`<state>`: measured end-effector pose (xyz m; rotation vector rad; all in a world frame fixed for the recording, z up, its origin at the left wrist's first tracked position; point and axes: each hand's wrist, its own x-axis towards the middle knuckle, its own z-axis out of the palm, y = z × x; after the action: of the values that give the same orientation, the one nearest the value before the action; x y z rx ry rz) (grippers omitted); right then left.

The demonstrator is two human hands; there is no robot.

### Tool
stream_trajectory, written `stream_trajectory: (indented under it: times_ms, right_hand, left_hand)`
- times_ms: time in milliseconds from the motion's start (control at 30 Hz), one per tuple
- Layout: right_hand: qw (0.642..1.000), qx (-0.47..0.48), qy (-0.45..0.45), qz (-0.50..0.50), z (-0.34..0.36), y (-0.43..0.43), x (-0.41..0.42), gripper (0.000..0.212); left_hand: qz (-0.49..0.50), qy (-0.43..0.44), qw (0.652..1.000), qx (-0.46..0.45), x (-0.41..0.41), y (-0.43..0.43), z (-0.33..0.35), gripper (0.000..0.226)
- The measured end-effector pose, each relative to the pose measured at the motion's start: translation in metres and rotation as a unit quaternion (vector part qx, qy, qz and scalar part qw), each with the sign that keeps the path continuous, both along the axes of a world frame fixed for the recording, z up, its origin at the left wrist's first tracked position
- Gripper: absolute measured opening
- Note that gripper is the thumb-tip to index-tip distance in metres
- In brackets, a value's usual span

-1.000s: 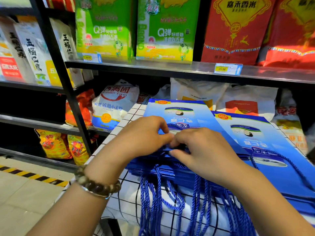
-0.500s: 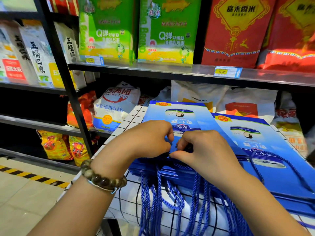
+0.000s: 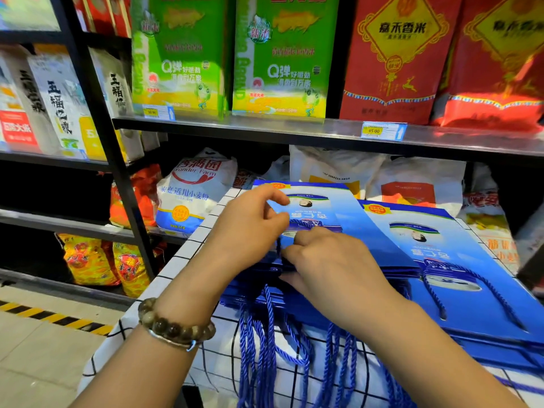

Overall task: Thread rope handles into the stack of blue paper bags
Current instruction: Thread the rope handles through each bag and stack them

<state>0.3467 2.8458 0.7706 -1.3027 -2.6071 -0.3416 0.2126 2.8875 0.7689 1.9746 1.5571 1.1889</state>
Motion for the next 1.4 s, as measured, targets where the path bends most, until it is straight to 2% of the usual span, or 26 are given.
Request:
stream_trajectory:
  times_ms: [100,200,300,367,467,567,667,733,833,967,1067,1133,1200,1233,1300,1400]
  right_hand:
    - [0.999,0.008,0.043,0.0,0.007,0.002,0.005,0.033]
    - [0.988,0.039,0.148,-0.009,0.018,0.008,0.011,0.029]
    - [0.953,0.088,0.291,-0.009,0.026,0.021,0.013,0.025]
    - [0.918,0.118,0.377,-0.024,0.033,0.025,0.011,0.025]
    - [0.852,0.114,0.51,-0.024,0.047,0.027,0.009,0.038]
    - [0.768,0.058,0.638,-0.01,0.057,0.029,0.013,0.025]
    - [0.664,-0.069,0.745,0.003,0.054,0.024,0.022,0.013]
    - [0.638,-0.14,0.757,0.001,0.046,0.017,0.032,0.01]
    - [0.648,-0.199,0.734,-0.041,0.029,0.009,0.047,0.004]
    - [0.675,-0.176,0.708,-0.114,0.009,-0.001,0.067,0.028]
    - [0.741,-0.064,0.656,-0.132,0.006,-0.003,0.079,0.046]
    - [0.801,0.006,0.59,-0.102,0.007,-0.002,0.08,0.044]
    - [0.884,0.041,0.457,-0.088,0.006,0.002,0.076,0.032]
    - [0.92,0.028,0.384,-0.077,0.005,0.006,0.071,0.021]
    - [0.962,-0.052,0.259,-0.066,0.002,0.011,0.061,0.029]
    - [0.977,-0.104,0.167,-0.076,-0.003,0.015,0.048,0.039]
  left_hand:
    - [0.033,-0.131,0.986,0.097,-0.005,-0.006,0.003,0.024]
    - [0.084,-0.217,0.95,0.209,-0.008,-0.014,0.002,0.021]
    - [0.083,-0.268,0.933,0.225,0.002,-0.026,-0.003,0.027]
    - [0.031,-0.272,0.945,0.177,0.011,-0.03,-0.008,0.028]
    - [-0.108,-0.188,0.974,0.06,0.028,-0.035,-0.013,0.051]
    - [-0.118,-0.066,0.989,0.064,0.04,-0.039,-0.015,0.082]
    - [-0.042,0.017,0.988,0.147,0.032,-0.033,-0.012,0.069]
    - [-0.026,0.094,0.978,0.184,0.019,-0.027,-0.008,0.063]
    - [-0.102,0.175,0.972,0.122,0.004,-0.025,-0.006,0.06]
    - [-0.133,0.186,0.971,0.065,-0.01,-0.02,-0.008,0.056]
    - [-0.143,0.268,0.953,0.012,-0.018,-0.015,-0.011,0.052]
    - [-0.146,0.276,0.95,-0.021,-0.02,-0.014,-0.013,0.055]
    - [-0.131,0.254,0.958,-0.015,-0.022,-0.017,-0.012,0.062]
    - [-0.116,0.249,0.961,-0.007,-0.023,-0.018,-0.012,0.065]
    - [-0.082,0.249,0.965,0.009,-0.029,-0.022,-0.012,0.066]
    - [-0.029,0.272,0.962,0.024,-0.039,-0.033,-0.011,0.058]
